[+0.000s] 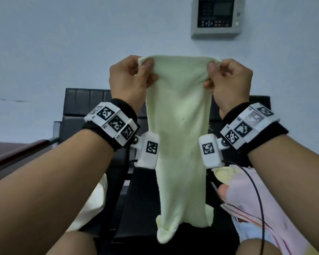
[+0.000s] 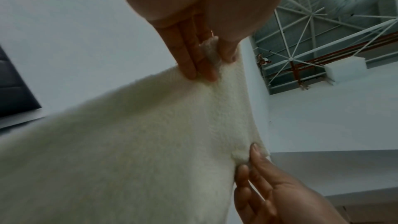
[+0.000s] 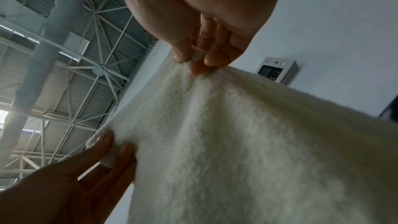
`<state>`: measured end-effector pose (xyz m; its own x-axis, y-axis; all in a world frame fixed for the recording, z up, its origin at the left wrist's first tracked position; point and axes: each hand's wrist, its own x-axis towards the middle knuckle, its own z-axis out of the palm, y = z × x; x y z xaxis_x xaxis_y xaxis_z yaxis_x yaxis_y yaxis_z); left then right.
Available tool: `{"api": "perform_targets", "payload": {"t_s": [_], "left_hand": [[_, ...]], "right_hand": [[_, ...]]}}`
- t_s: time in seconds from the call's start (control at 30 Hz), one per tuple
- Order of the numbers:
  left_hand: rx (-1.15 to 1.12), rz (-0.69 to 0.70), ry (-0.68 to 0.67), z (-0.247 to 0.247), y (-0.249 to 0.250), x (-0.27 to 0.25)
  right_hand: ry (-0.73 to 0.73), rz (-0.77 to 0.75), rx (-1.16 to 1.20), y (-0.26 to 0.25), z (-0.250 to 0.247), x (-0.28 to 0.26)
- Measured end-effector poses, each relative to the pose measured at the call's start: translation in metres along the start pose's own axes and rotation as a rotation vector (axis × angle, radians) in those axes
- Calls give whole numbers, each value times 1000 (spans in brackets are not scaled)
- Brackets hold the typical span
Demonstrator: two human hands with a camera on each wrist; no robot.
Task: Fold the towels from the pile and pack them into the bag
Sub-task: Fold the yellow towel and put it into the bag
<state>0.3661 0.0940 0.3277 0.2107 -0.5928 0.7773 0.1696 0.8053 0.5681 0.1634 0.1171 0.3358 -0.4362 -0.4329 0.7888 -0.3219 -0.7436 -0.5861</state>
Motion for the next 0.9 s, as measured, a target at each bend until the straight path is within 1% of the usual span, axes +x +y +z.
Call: {"api": "perform_targets", "payload": {"t_s": [0.17, 0.37, 0.47, 0.57, 0.73, 0.9], "left_hand": [[7, 46, 28, 5, 38, 13], [79, 130, 16, 4, 76, 28], [121, 154, 22, 3, 89, 36], [173, 145, 22, 1, 89, 39], [243, 93, 34, -7, 71, 38], [259, 27, -4, -9, 52, 34]], "right_hand": [[5, -46, -27, -37, 0, 17], [-7, -94, -57, -75, -1, 38], [-5, -89, -66, -87, -1, 47], [-20, -74, -80, -88, 0, 46], [-68, -10, -137, -73, -2, 36], [-78, 21, -188, -58, -3, 32]]}}
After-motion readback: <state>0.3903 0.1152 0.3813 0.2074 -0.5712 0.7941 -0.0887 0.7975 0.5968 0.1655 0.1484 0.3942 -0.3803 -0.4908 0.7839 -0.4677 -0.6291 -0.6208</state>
